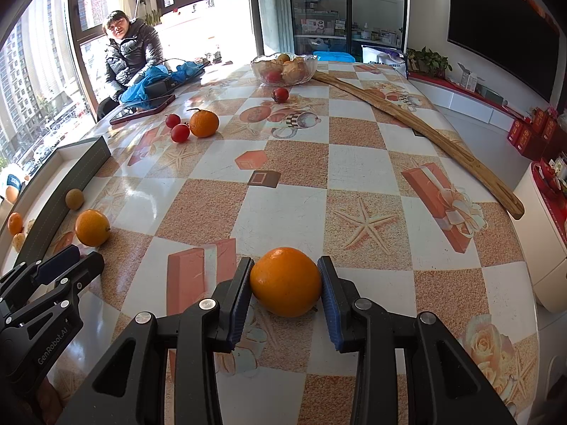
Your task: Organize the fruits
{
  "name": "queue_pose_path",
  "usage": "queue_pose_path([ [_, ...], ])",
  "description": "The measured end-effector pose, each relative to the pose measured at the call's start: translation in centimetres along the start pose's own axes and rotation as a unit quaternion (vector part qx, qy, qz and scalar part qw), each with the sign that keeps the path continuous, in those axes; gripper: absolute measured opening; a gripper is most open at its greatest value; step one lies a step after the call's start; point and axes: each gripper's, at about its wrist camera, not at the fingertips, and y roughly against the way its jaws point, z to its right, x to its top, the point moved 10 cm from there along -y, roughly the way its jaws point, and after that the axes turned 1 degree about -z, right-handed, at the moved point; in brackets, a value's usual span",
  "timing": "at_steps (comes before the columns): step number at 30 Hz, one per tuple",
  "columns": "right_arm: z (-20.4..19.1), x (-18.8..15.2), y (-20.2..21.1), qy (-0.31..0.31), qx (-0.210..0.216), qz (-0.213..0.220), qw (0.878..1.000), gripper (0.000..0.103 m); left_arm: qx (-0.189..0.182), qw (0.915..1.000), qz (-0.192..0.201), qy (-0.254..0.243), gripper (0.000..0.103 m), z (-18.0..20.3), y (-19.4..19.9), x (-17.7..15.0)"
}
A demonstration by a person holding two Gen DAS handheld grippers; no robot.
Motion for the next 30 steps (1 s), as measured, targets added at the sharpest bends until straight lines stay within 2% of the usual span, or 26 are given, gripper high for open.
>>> queue_pose_path([
  [30, -0.07, -0.12, -0.1, 0.005, -0.007, -0.001, 1.0, 0.038, -0.001, 1.0, 0.0, 0.001, 0.042, -0.02, 0.0, -0.03],
])
